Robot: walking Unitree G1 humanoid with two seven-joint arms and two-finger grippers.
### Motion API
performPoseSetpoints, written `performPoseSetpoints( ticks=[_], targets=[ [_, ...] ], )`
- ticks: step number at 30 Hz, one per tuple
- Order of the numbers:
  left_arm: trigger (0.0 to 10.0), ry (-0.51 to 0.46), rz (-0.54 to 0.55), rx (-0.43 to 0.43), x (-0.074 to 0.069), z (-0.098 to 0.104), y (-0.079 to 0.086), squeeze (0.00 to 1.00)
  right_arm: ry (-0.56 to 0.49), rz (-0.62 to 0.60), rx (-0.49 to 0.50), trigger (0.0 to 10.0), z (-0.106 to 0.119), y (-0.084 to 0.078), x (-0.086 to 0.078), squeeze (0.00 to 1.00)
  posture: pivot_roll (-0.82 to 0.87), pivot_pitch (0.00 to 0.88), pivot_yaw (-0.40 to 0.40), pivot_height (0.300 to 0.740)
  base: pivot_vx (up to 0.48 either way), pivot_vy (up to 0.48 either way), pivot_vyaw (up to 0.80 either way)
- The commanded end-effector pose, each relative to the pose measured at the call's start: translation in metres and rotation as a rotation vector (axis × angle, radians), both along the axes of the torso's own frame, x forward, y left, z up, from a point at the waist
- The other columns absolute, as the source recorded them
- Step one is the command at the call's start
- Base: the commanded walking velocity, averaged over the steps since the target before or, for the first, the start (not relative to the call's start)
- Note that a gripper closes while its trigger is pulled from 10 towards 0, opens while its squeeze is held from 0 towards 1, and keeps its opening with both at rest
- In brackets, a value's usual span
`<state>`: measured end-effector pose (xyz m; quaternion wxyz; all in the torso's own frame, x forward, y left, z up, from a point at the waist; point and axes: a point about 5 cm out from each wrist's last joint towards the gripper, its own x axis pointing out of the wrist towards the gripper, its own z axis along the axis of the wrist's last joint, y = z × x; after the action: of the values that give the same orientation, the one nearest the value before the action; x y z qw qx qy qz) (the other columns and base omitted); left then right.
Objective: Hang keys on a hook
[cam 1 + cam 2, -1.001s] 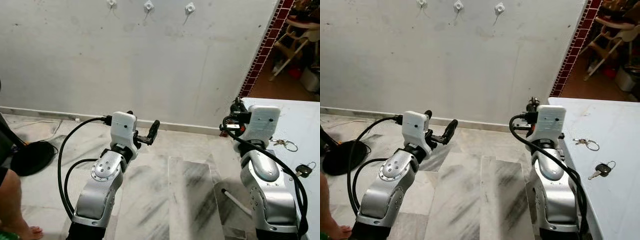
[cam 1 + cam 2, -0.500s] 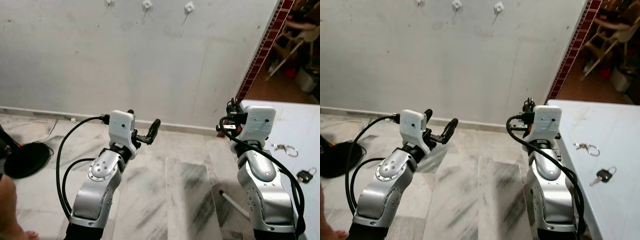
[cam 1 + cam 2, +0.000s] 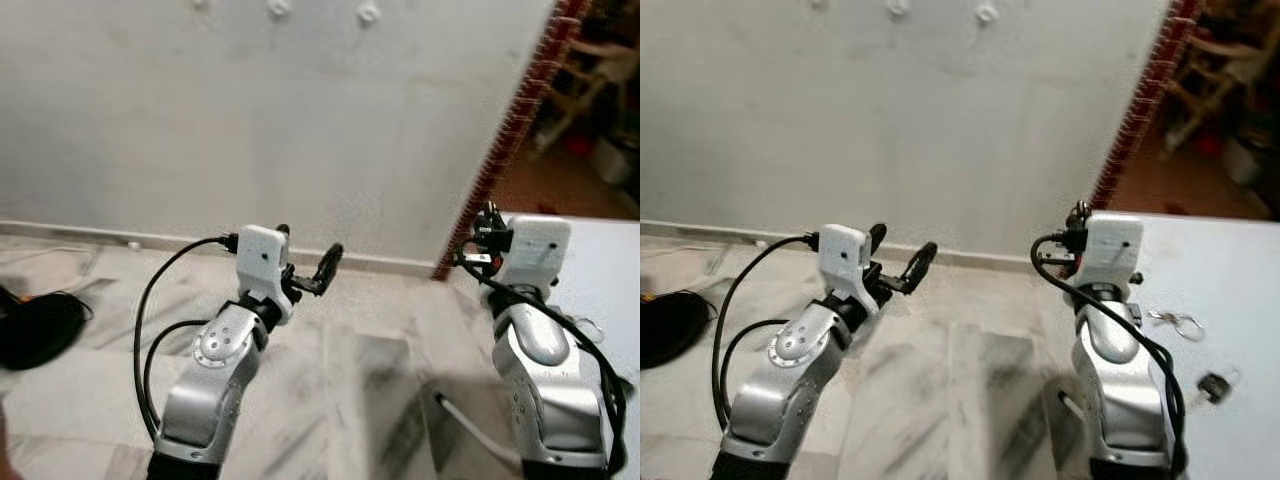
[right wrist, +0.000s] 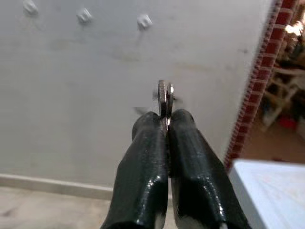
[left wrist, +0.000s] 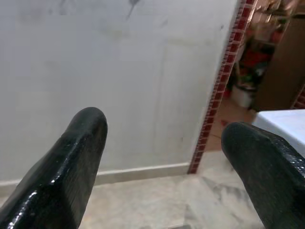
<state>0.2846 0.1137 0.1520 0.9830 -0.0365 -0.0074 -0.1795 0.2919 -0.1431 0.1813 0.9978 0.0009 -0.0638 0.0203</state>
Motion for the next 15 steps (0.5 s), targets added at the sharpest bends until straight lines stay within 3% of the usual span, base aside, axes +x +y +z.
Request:
performPoseSetpoints(
  ticks=[1,11,15],
  targets=[
    [10.0,-0.013,-0.053,-0.014,-0.0023,0.0045,-0.0162,0.00,0.002,-0.060,-0.012,10.0,-0.0009,-0.0176,-0.0015,0.00,0.10,0.000,-0.101,0.740,0.398,0.000,0.00],
    [10.0,-0.004,-0.056,-0.017,-0.0018,0.0036,-0.0185,0.00,0.009,-0.053,-0.017,10.0,-0.0033,-0.0160,-0.0007,0.00,0.10,0.000,-0.104,0.740,0.390,0.000,0.00],
    [10.0,0.004,-0.045,-0.015,-0.0011,0.0021,-0.0186,0.00,0.010,-0.054,-0.019,10.0,-0.0038,-0.0169,-0.0009,0.00,0.09,0.000,-0.103,0.740,0.062,0.000,0.00]
  ],
)
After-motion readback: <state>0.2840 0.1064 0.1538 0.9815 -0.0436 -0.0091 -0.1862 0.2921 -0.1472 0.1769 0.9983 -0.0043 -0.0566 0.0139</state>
